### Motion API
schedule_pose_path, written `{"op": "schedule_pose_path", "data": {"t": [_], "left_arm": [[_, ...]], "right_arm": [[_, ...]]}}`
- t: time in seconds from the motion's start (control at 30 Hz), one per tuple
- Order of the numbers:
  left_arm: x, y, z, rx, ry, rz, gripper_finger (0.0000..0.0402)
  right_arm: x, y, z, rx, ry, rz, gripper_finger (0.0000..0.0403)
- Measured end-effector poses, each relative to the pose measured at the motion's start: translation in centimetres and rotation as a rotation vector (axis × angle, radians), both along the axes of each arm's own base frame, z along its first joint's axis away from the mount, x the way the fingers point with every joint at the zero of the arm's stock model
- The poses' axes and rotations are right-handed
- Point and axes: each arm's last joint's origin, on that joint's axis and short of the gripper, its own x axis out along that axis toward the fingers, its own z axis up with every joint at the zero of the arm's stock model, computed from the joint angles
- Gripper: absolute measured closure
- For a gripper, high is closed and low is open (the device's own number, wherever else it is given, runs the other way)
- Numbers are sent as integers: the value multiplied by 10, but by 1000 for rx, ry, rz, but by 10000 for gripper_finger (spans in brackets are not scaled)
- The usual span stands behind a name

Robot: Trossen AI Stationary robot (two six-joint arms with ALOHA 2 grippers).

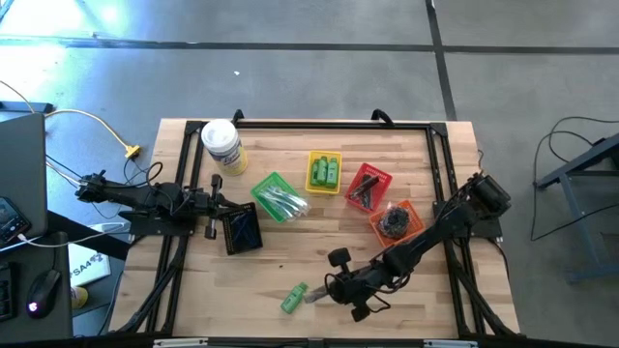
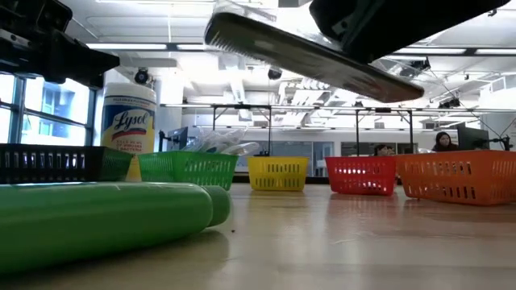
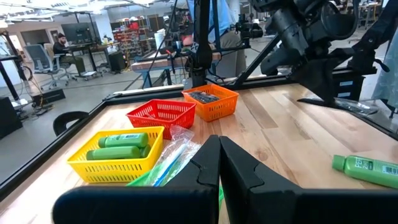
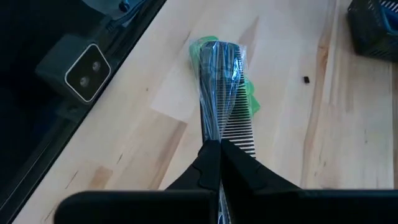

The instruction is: Pick & Place Travel size toiletries

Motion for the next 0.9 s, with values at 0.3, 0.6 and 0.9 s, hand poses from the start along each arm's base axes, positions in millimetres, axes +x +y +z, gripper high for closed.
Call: {"op": "schedule_pose_path", "data": {"t": [0.3, 0.6, 0.9], "left_arm": [[0, 0, 0, 0, -1, 0, 402], [0, 0, 0, 0, -1, 0, 402], [0, 0, 0, 20, -1, 5, 402]], "right_arm": [[9, -10, 7, 75, -21, 16, 400], [15, -23, 5, 68, 4, -16, 400], [17, -37, 16, 74, -11, -51, 400]]}}
